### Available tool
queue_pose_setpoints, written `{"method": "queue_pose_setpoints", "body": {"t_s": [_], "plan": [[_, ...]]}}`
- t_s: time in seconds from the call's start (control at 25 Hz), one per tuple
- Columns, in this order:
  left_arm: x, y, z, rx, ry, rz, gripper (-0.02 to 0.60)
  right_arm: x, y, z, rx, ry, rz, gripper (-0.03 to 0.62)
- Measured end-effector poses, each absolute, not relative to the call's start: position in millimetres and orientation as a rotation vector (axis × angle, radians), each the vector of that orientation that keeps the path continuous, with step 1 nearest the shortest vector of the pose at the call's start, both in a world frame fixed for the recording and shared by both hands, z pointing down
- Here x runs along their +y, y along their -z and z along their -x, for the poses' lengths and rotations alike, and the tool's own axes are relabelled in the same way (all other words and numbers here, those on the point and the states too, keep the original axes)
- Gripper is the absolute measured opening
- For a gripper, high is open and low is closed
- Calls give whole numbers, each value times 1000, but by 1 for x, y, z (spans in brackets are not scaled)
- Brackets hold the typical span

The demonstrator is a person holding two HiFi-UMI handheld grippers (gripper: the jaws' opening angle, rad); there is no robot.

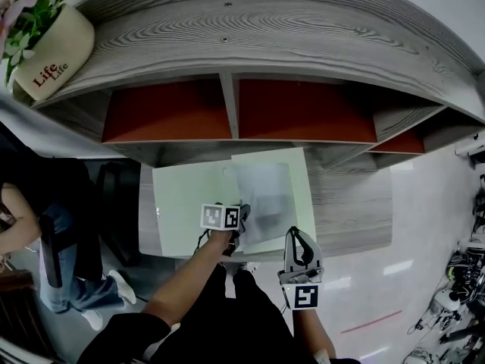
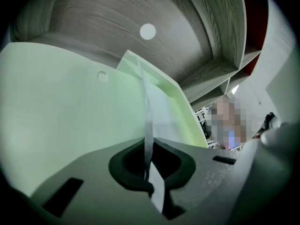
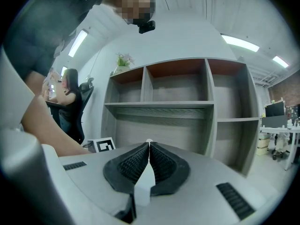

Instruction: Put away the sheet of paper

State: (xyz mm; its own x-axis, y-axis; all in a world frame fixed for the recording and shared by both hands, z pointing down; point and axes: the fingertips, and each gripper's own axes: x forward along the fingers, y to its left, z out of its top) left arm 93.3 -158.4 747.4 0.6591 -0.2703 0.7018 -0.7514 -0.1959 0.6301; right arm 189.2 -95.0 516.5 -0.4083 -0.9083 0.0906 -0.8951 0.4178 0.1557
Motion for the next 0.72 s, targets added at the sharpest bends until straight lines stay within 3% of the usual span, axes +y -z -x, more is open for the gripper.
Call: {"method": "queue_pose_setpoints", "body": {"t_s": [0.36,0.48,0.72], "plan": [[-162,-748,-116,-817,-549,-1777,8,-87,-503,-199,-2498,162,-1678,25],[-164,-745,-114,-831,-548,-1781,35,-87,-500,-199,-2501,172,-1683,25],[-166,-735,-111,-876,-549,-1808,230,-87,-497,-192,-2503,186,-1670,25]]}}
